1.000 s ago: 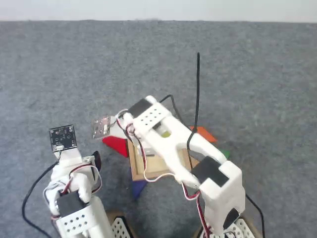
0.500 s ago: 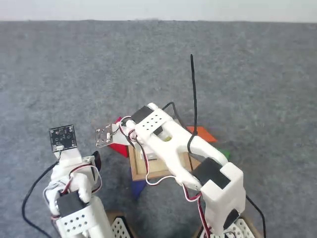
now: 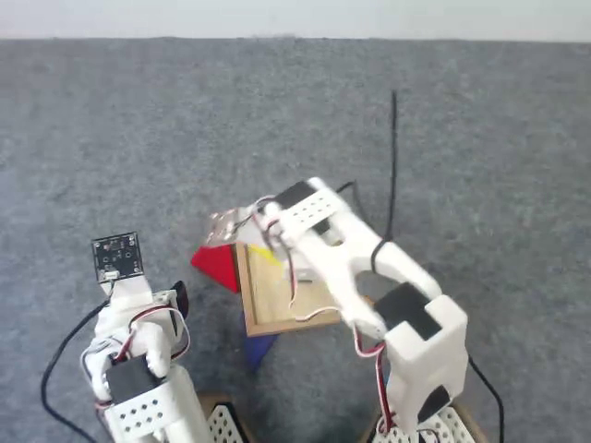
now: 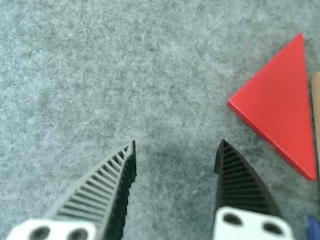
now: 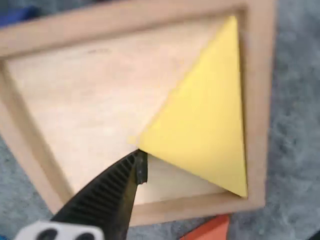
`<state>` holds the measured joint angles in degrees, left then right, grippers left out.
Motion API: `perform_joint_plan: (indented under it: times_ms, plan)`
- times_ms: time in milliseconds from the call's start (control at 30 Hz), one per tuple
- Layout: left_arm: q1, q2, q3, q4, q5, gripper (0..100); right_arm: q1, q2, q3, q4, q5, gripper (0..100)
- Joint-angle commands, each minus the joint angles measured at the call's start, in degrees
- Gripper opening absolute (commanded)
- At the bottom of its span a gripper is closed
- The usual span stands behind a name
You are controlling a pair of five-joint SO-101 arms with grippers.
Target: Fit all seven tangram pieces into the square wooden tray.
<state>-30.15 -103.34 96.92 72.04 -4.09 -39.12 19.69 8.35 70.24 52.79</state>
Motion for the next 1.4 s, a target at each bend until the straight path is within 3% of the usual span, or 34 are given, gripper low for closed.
perform_joint_plan:
  times_ms: [0, 467, 633, 867, 1000, 1133, 1267, 1367]
  plan:
    - [-0.1, -1.3, -0.5, 0.4, 0.7, 24, 5.4, 1.7, -0.4, -3.3, -0.7, 53.4]
    - [-0.1, -1.3, -0.5, 0.4, 0.7, 24, 20.9, 3.8, -2.1, -6.0, -8.6, 53.4]
    - [-0.1, -1.3, -0.5, 0.4, 0.7, 24, 22.4, -0.9, -1.8, -5.5, -13.2, 53.3]
    - [0.2, -1.3, -0.6, 0.4, 0.7, 24, 25.2, -30.5, 16.2, -9.2, -23.6, 53.3]
    - [-0.2, -1.3, -0.6, 0.4, 0.3, 25, 32.5, -50.4, 30.1, -8.3, -31.5, 53.3]
    - [-5.1, -1.3, -0.7, -1.5, -0.5, 25, 39.2, -66.3, 42.3, -4.2, -31.6, 53.3]
    - [-5.3, -1.3, -1.9, -10.3, -20.5, 24, 45.6, -78.0, 51.8, 0.6, -29.5, 53.3]
    - [-5.3, -1.1, -9.3, -8.8, -19.2, 24, 51.4, -83.6, 58.0, -0.5, -27.8, 53.3]
